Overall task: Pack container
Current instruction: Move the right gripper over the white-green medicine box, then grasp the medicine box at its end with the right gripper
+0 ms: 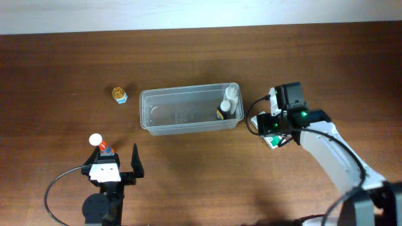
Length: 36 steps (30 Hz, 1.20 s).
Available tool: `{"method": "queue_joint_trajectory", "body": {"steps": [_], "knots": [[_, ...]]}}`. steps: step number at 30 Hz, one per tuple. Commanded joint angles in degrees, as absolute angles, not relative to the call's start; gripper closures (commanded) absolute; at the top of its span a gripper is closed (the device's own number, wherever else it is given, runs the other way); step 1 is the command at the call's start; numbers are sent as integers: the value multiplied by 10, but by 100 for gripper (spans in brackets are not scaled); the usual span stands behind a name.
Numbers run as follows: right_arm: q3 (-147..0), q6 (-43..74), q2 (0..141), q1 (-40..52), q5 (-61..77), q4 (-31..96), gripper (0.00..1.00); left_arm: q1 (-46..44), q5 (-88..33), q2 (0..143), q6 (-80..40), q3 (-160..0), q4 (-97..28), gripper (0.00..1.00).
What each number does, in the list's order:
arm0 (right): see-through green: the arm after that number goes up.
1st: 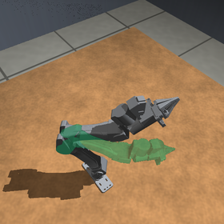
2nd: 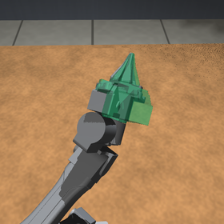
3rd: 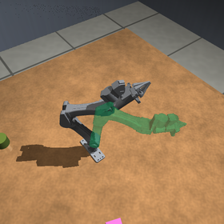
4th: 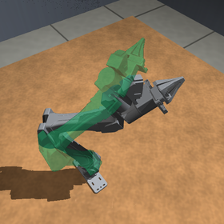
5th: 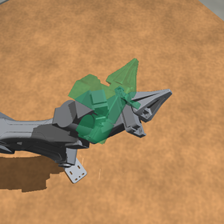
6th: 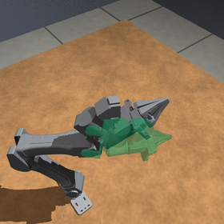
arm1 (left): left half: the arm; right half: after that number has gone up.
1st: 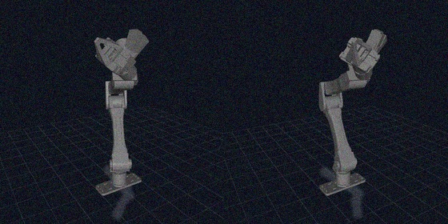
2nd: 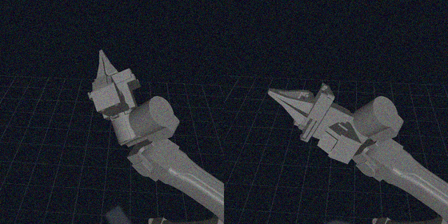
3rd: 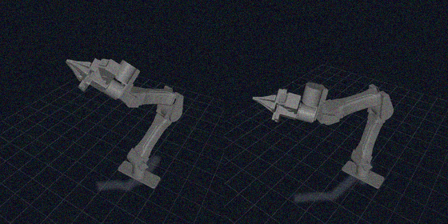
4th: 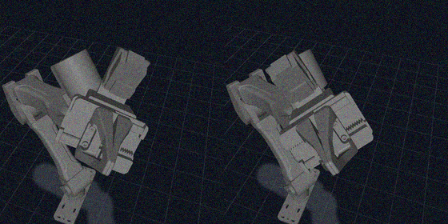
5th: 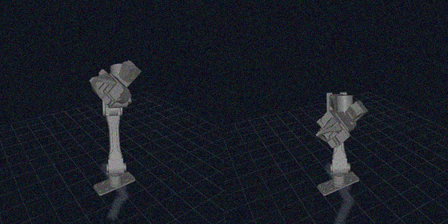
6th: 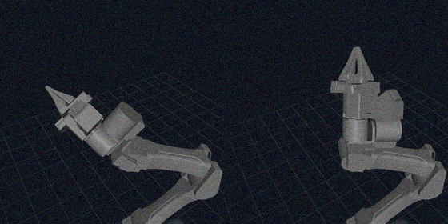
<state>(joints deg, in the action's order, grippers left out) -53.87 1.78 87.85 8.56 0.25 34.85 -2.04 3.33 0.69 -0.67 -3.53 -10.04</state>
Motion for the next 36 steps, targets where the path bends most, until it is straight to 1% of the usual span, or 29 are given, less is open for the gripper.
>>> {"method": "queue_joint_trajectory", "body": {"steps": [1, 7, 15, 25, 27, 29, 31, 36], "knots": [[-533, -30, 915, 81, 26, 344, 22, -17, 27, 3, -4, -30, -100, 1], [-533, -43, 961, 81, 28, 342, 21, -17, 27, 3, -4, -30, -100, 1], [-533, -43, 969, 80, 28, 333, 21, -17, 27, 3, -4, -30, -100, 1], [-520, -58, 969, 39, 31, 327, 23, -17, 27, 3, -4, -30, -100, 1], [-520, -58, 969, 34, 31, 326, 33, -17, 27, 3, -4, -30, -100, 0], [-520, -58, 969, 34, 33, 326, 35, -17, 27, 3, -4, -30, -100, 1], [-520, -58, 969, 35, 40, 323, 40, -17, 27, 3, -4, -30, -100, 1], [-519, -55, 969, 34, 51, 321, 41, -17, 27, 3, -4, -30, -100, 1]]}}
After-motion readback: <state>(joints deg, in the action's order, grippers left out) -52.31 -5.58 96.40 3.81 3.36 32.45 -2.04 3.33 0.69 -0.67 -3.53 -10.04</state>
